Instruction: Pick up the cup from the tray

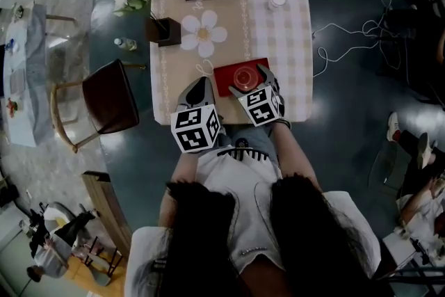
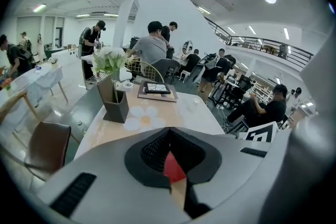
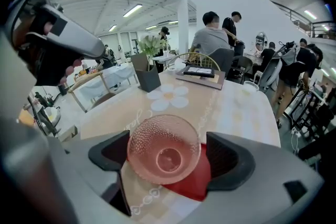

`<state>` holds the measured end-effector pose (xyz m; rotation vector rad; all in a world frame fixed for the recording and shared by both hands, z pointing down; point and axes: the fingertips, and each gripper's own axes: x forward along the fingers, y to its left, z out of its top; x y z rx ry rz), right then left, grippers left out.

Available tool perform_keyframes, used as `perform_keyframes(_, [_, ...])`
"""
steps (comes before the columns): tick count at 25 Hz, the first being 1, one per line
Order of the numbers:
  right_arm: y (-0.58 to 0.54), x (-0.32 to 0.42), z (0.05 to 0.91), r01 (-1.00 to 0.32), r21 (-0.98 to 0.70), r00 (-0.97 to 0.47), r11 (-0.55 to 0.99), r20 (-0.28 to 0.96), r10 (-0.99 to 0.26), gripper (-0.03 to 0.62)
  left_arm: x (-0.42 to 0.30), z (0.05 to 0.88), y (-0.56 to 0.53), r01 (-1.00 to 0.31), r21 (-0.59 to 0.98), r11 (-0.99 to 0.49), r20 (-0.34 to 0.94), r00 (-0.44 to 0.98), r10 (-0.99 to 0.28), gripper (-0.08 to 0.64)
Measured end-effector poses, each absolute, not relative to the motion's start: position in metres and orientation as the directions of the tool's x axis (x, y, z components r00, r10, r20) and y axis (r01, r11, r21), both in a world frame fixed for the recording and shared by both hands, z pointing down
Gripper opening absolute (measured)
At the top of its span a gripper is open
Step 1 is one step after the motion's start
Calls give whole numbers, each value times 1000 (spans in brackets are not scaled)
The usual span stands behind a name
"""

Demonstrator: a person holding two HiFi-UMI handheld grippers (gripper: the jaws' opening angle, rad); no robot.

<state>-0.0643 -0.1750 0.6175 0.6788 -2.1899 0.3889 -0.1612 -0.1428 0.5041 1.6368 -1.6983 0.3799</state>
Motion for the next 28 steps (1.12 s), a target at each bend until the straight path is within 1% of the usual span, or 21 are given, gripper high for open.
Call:
perform_keyframes(3, [-172, -63, 626, -561, -53, -514, 826, 804, -298, 451, -163, 507, -144, -950, 268, 157, 683, 72, -727, 6])
perform_keyframes(4, [-172, -63, 627, -557, -54, -512, 829, 808, -292, 406, -163, 508, -144, -951, 266, 160, 686, 69, -725, 6])
perform_keyframes(5, [-171, -65, 627, -555, -55, -513, 830, 809, -289, 399, -164, 508, -144, -951, 263, 162, 688, 67, -723, 6])
perform_keyframes(10, [-171, -67, 625, -547, -55, -514, 835, 810, -284, 396, -165, 508, -144, -952, 259, 161, 686, 63, -725, 6])
perform_keyframes(14, [-175, -62, 614, -558, -50, -520, 828, 798, -303, 396, -162, 506, -144, -955, 260, 146, 676, 71, -734, 6])
perform_keyframes(20, [-189, -30, 606, -639, -34, -477, 769, 801, -361, 396, -142, 503, -152, -958, 274, 80, 656, 125, -744, 6])
perform_keyframes(28, [-202, 40, 599, -748, 5, -389, 664, 807, -444, 396, -100, 501, -172, -952, 305, -18, 632, 217, -744, 6])
